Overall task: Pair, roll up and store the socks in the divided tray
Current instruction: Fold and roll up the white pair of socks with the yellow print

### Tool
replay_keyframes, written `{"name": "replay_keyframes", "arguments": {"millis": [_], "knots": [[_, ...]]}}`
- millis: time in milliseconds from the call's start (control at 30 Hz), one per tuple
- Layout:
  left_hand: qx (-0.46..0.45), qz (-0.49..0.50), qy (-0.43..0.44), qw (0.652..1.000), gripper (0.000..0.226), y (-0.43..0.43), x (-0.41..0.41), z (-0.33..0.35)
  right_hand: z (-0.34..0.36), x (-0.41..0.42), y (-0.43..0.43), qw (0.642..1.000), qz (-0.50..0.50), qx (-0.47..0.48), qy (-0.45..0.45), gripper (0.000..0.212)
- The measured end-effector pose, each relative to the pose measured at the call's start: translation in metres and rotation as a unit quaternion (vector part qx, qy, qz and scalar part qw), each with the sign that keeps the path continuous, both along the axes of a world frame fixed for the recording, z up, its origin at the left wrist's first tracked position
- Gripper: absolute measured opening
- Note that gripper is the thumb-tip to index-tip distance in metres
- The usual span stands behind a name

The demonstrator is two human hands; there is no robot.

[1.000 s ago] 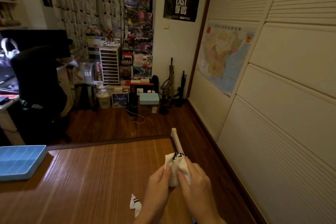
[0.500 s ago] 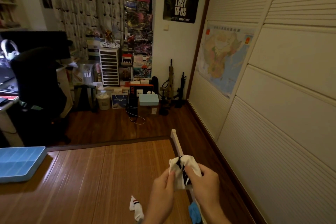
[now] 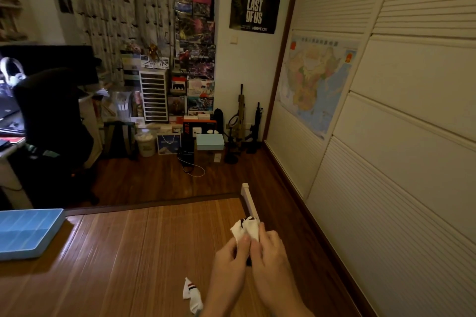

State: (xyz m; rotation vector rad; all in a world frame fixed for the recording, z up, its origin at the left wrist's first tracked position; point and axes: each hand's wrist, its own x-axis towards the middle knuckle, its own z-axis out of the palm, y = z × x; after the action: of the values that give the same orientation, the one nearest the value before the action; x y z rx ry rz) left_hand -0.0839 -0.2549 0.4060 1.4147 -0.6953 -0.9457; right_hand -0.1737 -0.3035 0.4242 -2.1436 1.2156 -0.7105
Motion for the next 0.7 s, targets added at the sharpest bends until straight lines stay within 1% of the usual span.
{"name": "replay_keyframes", "arguments": {"millis": [33, 67, 133, 233, 300, 367, 433, 500, 533, 633, 700], "knots": [[-0.002, -0.002, -0.002, 1.000, 0.027, 0.001, 0.002, 0.002, 0.003, -0.001, 0.000, 0.999, 0.009, 0.024, -0.033, 0.048], [-0.007, -0.005, -0.002, 1.000, 0.026, 0.002, 0.003, 0.004, 0.005, -0.002, -0.001, 0.998, 0.017, 0.028, -0.053, 0.045], [-0.020, -0.010, 0.002, 1.000, 0.033, 0.003, 0.004, 0.008, 0.005, -0.005, 0.000, 0.998, 0.027, -0.001, -0.065, 0.045], [-0.027, -0.003, 0.028, 0.999, 0.041, 0.003, 0.004, 0.011, 0.002, -0.005, 0.003, 0.998, 0.013, -0.063, -0.004, 0.060], [-0.031, 0.009, 0.056, 0.998, 0.042, 0.003, 0.004, 0.011, 0.002, -0.002, 0.006, 0.996, 0.017, -0.080, 0.025, 0.065], [-0.034, 0.018, 0.093, 0.995, 0.041, 0.003, 0.006, 0.009, 0.004, 0.000, 0.009, 0.996, 0.026, -0.086, 0.014, 0.061], [-0.040, 0.010, 0.151, 0.988, 0.035, 0.004, 0.009, 0.008, 0.009, -0.001, 0.009, 0.997, 0.016, -0.079, -0.018, 0.054], [-0.043, 0.011, 0.172, 0.984, 0.028, 0.006, 0.011, 0.008, 0.013, -0.002, 0.004, 0.998, 0.007, -0.053, -0.043, 0.046], [-0.043, 0.017, 0.160, 0.986, 0.025, 0.007, 0.011, 0.007, 0.014, -0.003, 0.001, 0.998, 0.009, -0.030, -0.054, 0.042], [-0.033, 0.038, 0.071, 0.996, 0.017, 0.008, 0.009, 0.002, 0.017, -0.004, -0.001, 0.996, 0.039, 0.038, -0.072, 0.028], [-0.033, 0.041, 0.027, 0.998, 0.016, 0.008, 0.009, 0.001, 0.018, -0.005, -0.001, 0.994, 0.050, 0.069, -0.068, 0.032]]}}
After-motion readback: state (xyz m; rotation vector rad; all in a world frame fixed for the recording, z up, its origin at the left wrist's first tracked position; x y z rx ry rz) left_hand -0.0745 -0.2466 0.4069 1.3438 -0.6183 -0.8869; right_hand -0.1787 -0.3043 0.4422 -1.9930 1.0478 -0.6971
